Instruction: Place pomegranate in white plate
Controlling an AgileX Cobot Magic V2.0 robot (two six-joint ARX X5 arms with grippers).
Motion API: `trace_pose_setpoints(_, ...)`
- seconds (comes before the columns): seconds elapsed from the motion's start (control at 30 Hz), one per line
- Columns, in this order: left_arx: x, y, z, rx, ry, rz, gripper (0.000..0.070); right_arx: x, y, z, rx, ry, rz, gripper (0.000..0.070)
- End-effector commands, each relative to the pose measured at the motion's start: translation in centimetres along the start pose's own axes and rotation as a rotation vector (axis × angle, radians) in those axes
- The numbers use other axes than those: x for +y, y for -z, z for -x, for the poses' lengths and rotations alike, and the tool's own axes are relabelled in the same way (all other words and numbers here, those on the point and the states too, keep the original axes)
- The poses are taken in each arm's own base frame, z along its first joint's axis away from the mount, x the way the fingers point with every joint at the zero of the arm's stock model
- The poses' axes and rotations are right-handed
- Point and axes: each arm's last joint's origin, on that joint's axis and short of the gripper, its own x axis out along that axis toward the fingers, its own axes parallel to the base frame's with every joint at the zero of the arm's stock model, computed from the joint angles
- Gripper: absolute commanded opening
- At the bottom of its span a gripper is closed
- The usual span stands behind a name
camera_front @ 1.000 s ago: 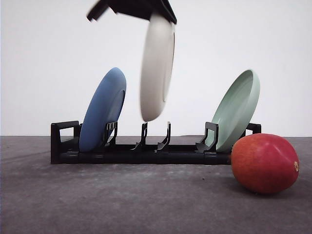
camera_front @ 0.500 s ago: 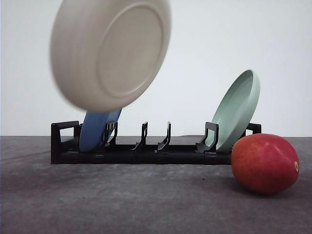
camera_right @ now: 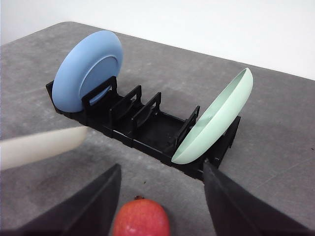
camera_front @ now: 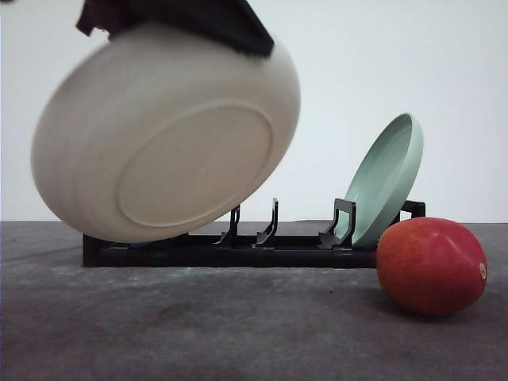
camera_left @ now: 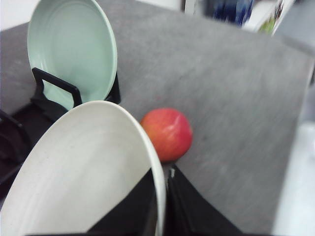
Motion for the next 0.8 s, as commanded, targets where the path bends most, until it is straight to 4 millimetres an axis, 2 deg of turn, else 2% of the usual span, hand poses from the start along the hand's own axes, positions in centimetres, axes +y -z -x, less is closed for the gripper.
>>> trace_pose_setpoints(0.0, -0.4, 0.2, -0.8, 0.015, -0.019, -0.14, 0.001, 0.1, -0.5, 0.2, -0.021, -0.003, 0.005, 0.0337)
trace_pose_setpoints(0.2, -1.4, 2.5, -3.6, 0.156, -0.087, -0.203, 0.001, 0.1, -0.5, 0.2, -0.02, -0.003, 0.005, 0.0337)
trace_pose_setpoints(0.33, -2.1, 3.3, -5.0, 0.167, -0.1, -0.217, 0.001, 0.1, -0.5, 0.2, -0.021, -0.003, 0.005, 0.0337)
trace_pose_setpoints(0.5, -2.7, 4.1, -6.6, 0.162, -0.1, -0.233, 0.001, 0.1, -0.5, 0.2, -0.02, -0.002, 0.005, 0.0337)
trace_pose_setpoints(0.77, -3.0, 6.6, -8.5, 0.266, -0.087, -0.294, 0.001, 0.1, -0.5, 0.2, -0.021, -0.002, 0.005, 0.0337)
